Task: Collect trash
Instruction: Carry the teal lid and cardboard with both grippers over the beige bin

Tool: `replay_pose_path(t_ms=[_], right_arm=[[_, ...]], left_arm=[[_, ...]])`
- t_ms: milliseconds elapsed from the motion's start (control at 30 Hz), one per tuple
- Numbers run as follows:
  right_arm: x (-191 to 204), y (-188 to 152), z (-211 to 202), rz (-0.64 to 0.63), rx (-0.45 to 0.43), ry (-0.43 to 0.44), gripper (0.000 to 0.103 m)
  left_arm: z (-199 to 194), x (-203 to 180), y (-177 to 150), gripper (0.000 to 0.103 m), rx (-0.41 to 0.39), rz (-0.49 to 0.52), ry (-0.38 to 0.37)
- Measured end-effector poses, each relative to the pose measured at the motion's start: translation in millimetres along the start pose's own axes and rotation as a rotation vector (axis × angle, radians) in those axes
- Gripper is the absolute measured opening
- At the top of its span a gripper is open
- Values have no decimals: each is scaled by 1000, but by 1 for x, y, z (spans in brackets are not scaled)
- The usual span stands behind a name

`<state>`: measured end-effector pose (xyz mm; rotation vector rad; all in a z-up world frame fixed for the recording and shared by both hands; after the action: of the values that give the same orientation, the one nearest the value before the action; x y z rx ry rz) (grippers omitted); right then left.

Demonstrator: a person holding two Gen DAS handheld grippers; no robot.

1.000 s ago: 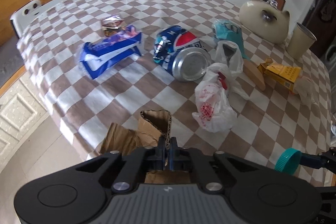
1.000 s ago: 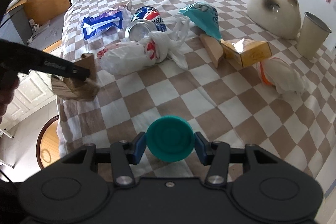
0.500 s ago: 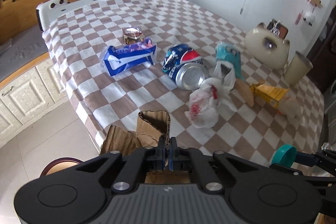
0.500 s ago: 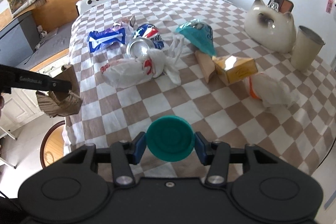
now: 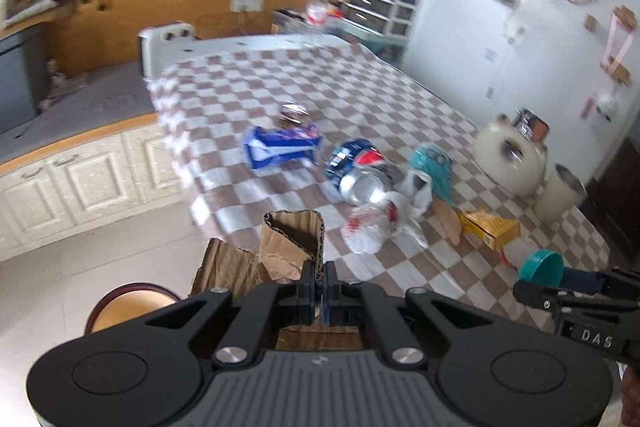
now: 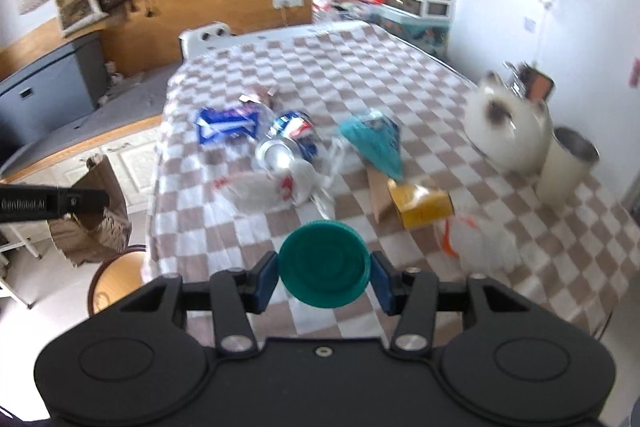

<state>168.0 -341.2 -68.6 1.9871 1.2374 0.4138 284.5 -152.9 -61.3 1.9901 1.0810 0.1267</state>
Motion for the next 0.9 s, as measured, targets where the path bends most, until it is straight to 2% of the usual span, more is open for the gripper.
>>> replay_pose_path(t_ms=[233, 433, 667, 900], right_arm=[[34, 23, -16, -85, -59, 109, 50], [85, 45, -27, -155, -87, 210, 50], [165, 60, -20, -241, -93, 303, 50], [245, 76, 10, -278, -49, 326, 50]], left_arm=[[-43, 26, -10, 3, -69, -78, 132], [-77, 64, -16, 3, -113, -151, 222], [-99, 130, -14, 3, -141, -226, 301], [-99, 209, -6, 3, -114, -281, 327]])
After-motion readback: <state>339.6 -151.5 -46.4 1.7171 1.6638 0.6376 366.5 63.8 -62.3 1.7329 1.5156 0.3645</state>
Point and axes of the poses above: each gripper's, at about its wrist camera, not at the fingertips, and z roughly the way its jaws point, x to its left, y to its top, the point moved 5 cm from there along z, roughly the way its jaws point, and after that the axes turned 12 degrees about -y, right-handed, at the moved point
